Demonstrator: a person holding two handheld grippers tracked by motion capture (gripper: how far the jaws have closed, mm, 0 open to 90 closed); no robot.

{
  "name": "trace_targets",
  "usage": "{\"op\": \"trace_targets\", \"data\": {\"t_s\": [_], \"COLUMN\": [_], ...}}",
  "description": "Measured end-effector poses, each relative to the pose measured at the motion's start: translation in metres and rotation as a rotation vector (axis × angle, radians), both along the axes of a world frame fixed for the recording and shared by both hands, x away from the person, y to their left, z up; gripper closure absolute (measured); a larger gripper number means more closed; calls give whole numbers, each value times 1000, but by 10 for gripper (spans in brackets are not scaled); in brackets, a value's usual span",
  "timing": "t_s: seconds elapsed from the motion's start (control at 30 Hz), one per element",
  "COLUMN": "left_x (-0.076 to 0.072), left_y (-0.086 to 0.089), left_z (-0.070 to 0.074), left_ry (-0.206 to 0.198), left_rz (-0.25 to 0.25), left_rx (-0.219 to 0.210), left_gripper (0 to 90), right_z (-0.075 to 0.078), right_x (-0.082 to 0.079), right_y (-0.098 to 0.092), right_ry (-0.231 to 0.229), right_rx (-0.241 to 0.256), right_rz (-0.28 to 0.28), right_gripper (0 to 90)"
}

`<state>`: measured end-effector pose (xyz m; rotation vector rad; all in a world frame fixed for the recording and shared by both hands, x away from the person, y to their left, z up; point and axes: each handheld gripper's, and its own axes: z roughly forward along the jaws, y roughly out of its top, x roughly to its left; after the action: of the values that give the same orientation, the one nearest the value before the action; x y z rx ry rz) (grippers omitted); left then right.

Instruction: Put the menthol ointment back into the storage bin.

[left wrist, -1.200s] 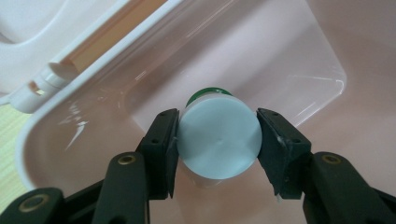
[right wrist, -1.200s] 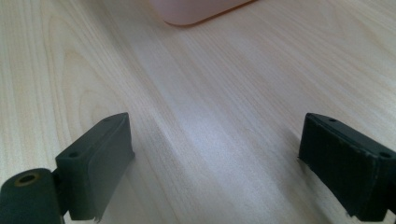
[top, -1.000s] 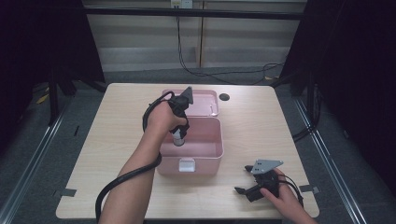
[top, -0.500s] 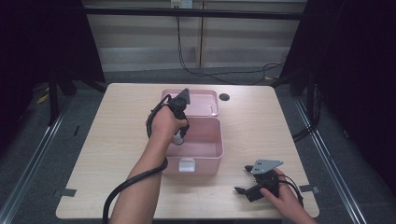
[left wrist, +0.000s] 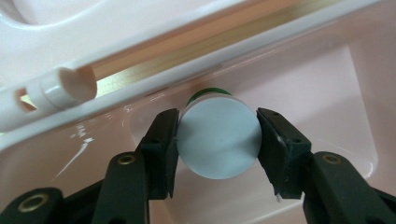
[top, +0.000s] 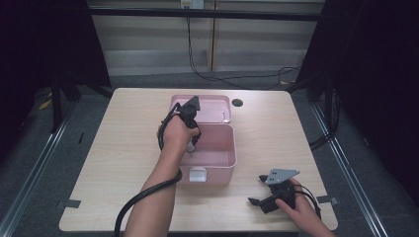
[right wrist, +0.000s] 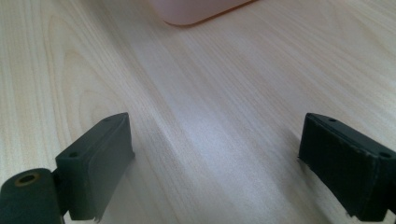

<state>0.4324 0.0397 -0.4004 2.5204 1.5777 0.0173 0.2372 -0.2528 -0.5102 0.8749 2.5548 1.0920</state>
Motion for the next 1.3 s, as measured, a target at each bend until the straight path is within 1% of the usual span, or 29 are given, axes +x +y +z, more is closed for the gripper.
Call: {"op": "trace_targets", "data": {"t_s": [0.03,0.07,0.1,0.13,0.2,0.27,0.4,0.53,0.6,0.67,0.9,0.97,1.03,1.17,1.2,1.23,1.3], "left_x": [0,0,0,0,0,-1,-1,-1,-1,-1,-2,-2,-2,-2,-3,-2,-2], "left_y": [0,0,-1,-1,0,-1,-1,-2,-2,-2,-4,-3,-4,-5,-5,-5,-5], "left_z": [-1,-1,-3,-4,-6,-8,-10,-12,-14,-14,-19,-20,-21,-23,-24,-24,-23], "left_ry": [1,-2,-3,-3,-5,-11,-14,-22,-28,-24,-40,-35,-36,-52,-48,-55,-64], "left_rz": [3,-7,7,9,-3,13,21,22,29,21,30,15,22,37,41,39,44], "left_rx": [2,4,0,-1,1,-4,-15,-8,-14,-9,-9,-6,-9,-13,-9,-7,-13], "left_gripper": [505,504,505,504,505,505,504,504,504,503,503,502,501,498,497,497,499], "right_z": [0,0,0,0,0,0,0,0,0,0,0,0,0,0,0,0,0], "right_x": [0,0,0,0,0,0,0,0,0,0,0,0,0,0,0,0,0], "right_y": [0,0,0,0,0,0,0,0,0,0,0,0,0,0,0,0,0], "right_ry": [0,0,0,0,0,-1,-1,-1,-1,0,1,1,0,0,0,0,0], "right_rx": [0,0,0,0,0,0,0,0,0,0,0,1,2,2,2,2,2], "right_rz": [0,0,0,0,0,0,0,0,0,0,0,0,0,0,0,0,0], "right_gripper": [92,92,92,92,92,92,92,92,92,92,92,92,92,92,92,92,92]}}
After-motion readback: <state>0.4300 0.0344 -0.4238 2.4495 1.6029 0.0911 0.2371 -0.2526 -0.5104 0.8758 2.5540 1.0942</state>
